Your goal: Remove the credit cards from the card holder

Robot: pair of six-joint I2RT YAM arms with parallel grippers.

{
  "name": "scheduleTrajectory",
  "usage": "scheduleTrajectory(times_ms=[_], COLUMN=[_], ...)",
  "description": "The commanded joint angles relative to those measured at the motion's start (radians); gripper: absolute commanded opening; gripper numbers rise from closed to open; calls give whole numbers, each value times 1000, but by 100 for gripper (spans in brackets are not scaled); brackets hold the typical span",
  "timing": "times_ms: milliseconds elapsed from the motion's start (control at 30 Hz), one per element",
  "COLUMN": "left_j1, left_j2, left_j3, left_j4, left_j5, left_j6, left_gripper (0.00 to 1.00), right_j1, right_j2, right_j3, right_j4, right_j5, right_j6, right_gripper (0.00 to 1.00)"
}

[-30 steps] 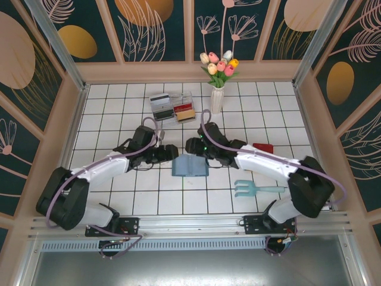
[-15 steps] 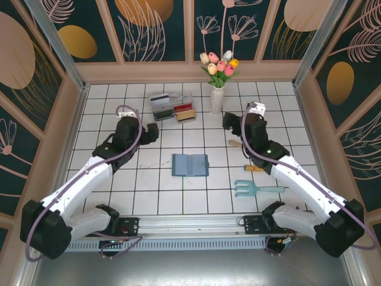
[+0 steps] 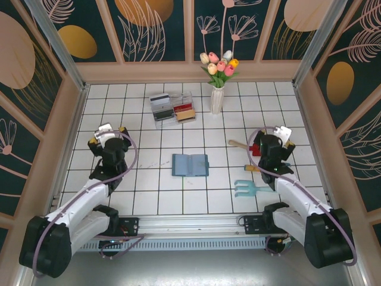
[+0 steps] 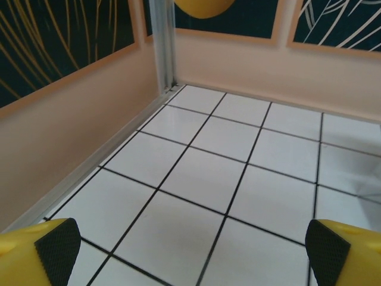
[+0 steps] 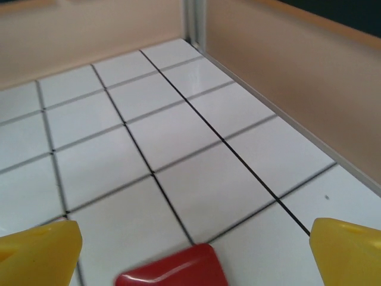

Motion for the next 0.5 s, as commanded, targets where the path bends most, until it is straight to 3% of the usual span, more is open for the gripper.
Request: scheduleTrajectory(times_ms=[0, 167, 267, 467], left_j1=[42, 116, 173, 223], left_j2=[33, 158, 237, 332], left_j3=[-63, -143, -188, -176], left_j4=[264, 472, 635, 772], left_j5=[-5, 73, 192, 376], left_j6=[67, 122, 119, 178], left_gripper=[98, 99, 99, 99], right_j1=[-61, -154, -170, -176], right_j2=[-11, 39, 78, 199], right_j3=[-111, -221, -220, -192], right_j4=[278, 500, 559, 690], right_j5=[-36, -163, -220, -319], right_j6=[-54, -77, -119, -200], right_gripper=[99, 99, 99, 99])
